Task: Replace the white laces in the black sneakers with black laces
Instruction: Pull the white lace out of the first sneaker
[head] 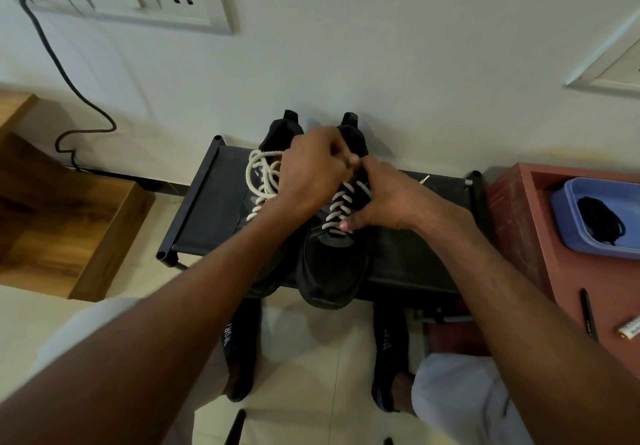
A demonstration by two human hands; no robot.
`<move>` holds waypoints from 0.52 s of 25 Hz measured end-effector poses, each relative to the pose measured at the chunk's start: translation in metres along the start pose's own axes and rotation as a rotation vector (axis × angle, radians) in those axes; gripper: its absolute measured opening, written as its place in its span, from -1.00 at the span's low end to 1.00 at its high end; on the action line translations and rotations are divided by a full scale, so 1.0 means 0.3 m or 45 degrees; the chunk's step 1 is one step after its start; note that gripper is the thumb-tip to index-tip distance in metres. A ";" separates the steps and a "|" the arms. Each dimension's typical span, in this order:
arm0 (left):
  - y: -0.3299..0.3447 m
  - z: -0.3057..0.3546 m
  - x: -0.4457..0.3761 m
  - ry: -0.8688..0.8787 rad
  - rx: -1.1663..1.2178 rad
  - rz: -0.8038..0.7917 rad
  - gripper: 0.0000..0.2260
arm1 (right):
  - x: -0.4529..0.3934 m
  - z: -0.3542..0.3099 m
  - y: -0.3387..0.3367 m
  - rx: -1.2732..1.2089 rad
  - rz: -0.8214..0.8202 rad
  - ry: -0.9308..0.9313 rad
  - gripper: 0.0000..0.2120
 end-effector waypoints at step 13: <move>-0.011 0.042 -0.009 0.282 -0.546 -0.067 -0.96 | 0.001 0.000 0.018 0.010 -0.015 0.036 -0.02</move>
Point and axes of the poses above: each hand's wrist, its own x-axis away from the middle knuckle, its own y-axis out of the palm, z = x × y, the point moved 6 cm from there along -x, towards the middle knuckle, and after that the axes turned 12 degrees about -x, right-handed, at the moved point
